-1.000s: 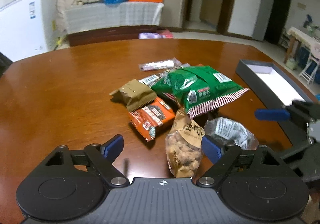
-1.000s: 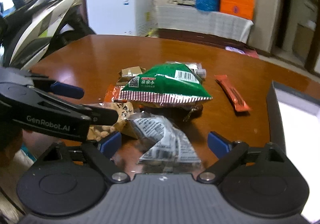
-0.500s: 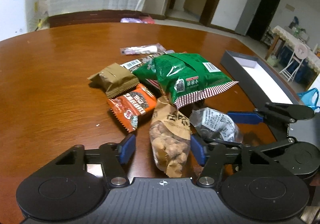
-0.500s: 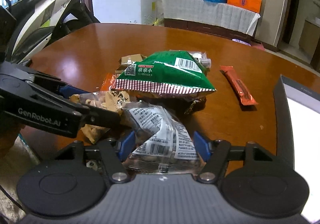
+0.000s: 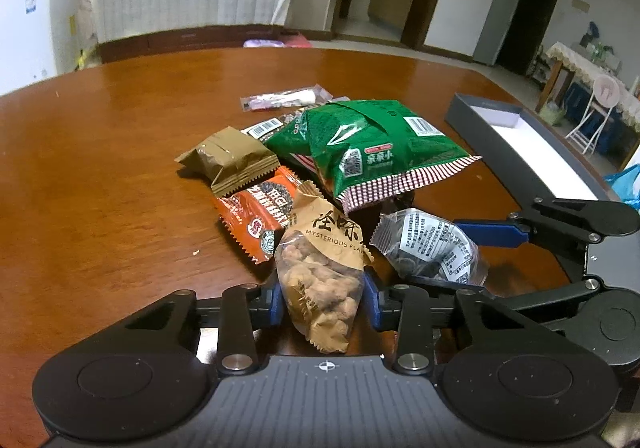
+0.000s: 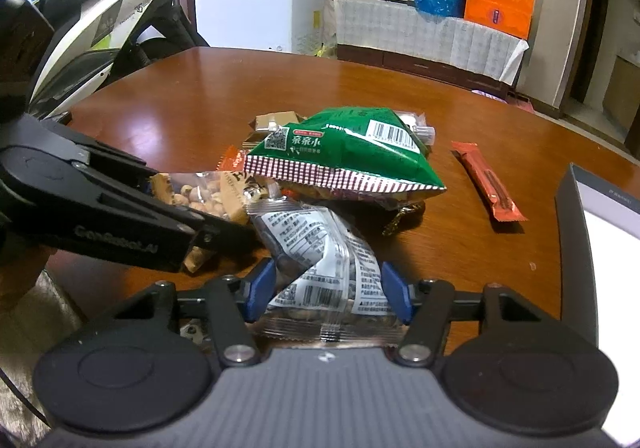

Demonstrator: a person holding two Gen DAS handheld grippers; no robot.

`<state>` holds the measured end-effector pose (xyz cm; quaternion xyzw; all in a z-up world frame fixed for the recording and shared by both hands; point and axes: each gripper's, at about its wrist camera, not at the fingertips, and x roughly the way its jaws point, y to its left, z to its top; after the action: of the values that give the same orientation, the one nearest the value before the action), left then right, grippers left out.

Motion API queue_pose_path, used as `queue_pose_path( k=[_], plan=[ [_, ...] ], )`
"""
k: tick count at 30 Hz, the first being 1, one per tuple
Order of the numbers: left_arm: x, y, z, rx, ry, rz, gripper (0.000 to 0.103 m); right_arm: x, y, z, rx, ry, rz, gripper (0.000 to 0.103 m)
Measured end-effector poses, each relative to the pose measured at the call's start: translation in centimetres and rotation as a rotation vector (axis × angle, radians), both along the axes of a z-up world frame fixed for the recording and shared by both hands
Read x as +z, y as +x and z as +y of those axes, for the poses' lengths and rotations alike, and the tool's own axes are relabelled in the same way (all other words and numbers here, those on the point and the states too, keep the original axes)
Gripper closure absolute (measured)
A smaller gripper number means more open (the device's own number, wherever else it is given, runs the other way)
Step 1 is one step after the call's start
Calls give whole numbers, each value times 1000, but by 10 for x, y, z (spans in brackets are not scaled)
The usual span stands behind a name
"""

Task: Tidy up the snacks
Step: 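Grasp the clear nut bag with right tool while left tool grasps the brown peanut bag, then carry both bags into the white box and open both tools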

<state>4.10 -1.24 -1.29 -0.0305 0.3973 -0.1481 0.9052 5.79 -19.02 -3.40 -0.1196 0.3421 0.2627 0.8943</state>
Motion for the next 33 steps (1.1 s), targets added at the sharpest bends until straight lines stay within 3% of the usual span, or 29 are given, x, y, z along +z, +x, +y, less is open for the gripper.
queue_pose_path(
  k=[8,18,20,25,33],
  plan=[
    [7,-15,6,57,27,-73,65,2,-6,-5,-53,41,-30,52],
    [24,-39,4,134,127,-199,66,25,-28,-29,-183,161,-179,57],
    [36,-46,2,138,115,-224,66,30,-34,-32,-201,174,-203,58],
    [62,-66,-22,90,136,-340,66,44,-51,-43,-241,226,-238,60],
    [85,-68,-74,-14,134,-410,66,61,-62,-66,-310,288,-262,64]
  ],
)
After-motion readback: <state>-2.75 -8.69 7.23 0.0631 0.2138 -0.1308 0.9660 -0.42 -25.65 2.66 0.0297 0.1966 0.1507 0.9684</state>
